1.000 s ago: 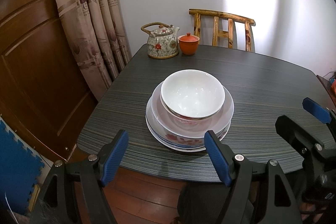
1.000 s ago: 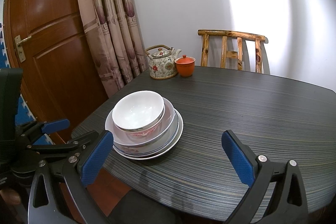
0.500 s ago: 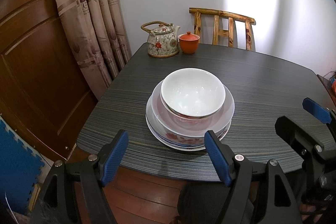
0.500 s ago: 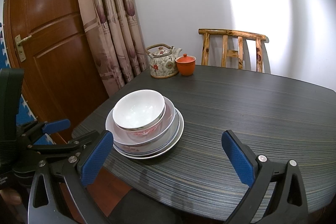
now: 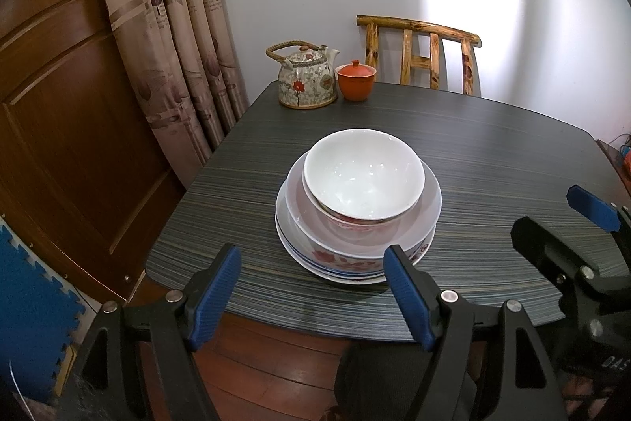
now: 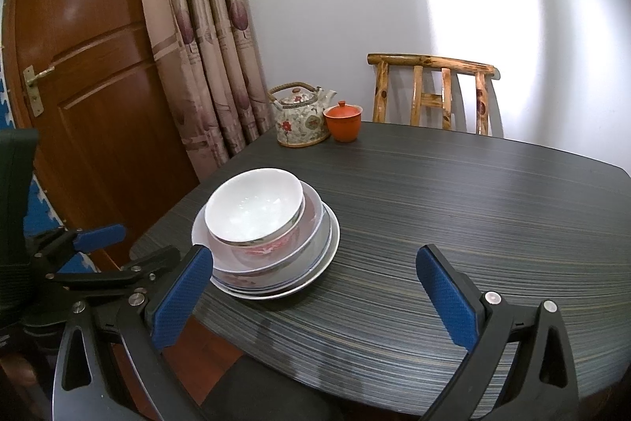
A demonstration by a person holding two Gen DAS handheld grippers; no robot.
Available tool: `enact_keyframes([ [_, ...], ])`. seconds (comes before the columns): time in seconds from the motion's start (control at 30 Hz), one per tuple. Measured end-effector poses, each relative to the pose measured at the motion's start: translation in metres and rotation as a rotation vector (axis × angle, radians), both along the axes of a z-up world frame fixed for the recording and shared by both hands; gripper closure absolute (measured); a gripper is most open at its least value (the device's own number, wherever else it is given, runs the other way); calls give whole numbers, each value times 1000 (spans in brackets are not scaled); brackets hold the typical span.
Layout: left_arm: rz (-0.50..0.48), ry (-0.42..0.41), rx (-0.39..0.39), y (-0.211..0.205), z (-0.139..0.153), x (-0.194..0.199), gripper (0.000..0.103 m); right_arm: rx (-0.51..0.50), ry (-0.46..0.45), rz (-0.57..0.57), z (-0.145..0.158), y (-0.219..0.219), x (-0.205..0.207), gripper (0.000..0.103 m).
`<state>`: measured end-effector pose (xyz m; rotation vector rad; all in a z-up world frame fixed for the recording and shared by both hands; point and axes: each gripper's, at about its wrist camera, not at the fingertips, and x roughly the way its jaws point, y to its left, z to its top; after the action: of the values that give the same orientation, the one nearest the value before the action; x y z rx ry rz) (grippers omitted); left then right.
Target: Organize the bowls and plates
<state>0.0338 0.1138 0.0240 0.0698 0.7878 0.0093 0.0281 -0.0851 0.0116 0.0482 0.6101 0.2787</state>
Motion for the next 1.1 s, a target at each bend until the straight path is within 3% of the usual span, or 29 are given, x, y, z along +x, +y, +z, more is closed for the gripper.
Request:
enact_keyframes([
  [1.1,8,-6,4,4,-1,4,26,-23,5,-11,3,7,10,1],
])
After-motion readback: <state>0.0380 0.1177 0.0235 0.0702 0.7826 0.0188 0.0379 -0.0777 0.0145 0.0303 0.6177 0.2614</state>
